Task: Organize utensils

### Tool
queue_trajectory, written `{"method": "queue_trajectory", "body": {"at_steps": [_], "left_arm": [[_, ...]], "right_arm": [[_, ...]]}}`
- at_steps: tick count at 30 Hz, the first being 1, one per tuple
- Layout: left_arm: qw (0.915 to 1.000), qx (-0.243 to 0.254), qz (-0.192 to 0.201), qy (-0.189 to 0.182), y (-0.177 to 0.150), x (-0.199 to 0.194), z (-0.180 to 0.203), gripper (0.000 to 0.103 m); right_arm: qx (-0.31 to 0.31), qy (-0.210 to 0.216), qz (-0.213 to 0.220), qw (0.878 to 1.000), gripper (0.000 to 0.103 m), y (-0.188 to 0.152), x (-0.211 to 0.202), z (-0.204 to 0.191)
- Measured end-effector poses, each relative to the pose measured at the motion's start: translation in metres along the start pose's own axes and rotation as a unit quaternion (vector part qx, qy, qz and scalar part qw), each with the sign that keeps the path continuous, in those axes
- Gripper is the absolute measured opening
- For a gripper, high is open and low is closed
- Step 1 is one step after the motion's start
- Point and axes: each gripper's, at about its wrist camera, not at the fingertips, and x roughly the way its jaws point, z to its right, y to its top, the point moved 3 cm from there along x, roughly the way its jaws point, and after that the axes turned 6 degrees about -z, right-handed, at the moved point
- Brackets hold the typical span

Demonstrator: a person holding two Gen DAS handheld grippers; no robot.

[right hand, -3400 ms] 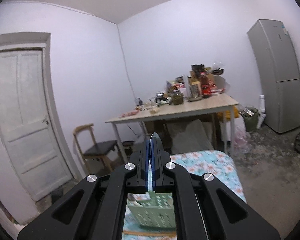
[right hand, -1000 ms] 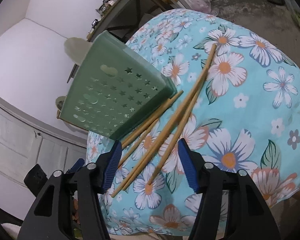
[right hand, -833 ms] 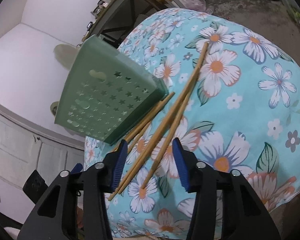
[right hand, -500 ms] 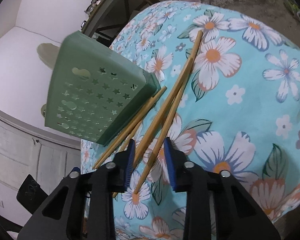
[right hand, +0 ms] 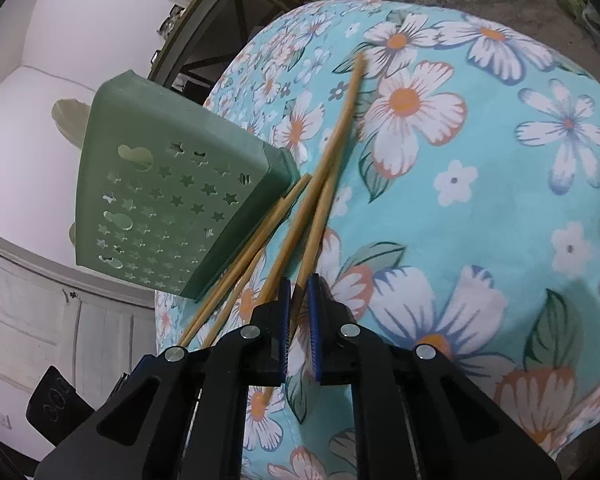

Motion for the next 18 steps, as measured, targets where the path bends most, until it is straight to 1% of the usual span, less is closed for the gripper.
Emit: {"method": "queue_trajectory", "body": {"at_steps": [6, 9, 12, 14, 18], "left_arm": [[0.9999, 0.006, -0.001, -0.01, 0.0, 0.001, 0.007, 0.048], [0.9997, 0.016, -0.004, -0.02, 0.0, 0.005, 0.015, 0.047], [0.9991, 0.029, -0.011, -0.029, 0.001, 0.01, 0.025, 0.042], [0.9983, 0.042, -0.019, -0.036, 0.002, 0.018, 0.033, 0.033], [0.9959, 0.067, -0.035, -0.05, 0.006, 0.035, 0.049, 0.028]], "right_arm": [[0.009, -0.015, 0.014, 1.0, 0.006, -0.005, -0.02, 0.009], [0.013, -0.019, 0.012, 1.0, 0.006, -0.011, -0.027, 0.013], [0.012, -0.021, 0.003, 1.0, 0.006, -0.018, -0.029, 0.013], [0.011, -0.021, -0.004, 1.0, 0.006, -0.024, -0.027, 0.012], [0.009, -0.02, -0.014, 1.0, 0.006, -0.03, -0.022, 0.01]]}}
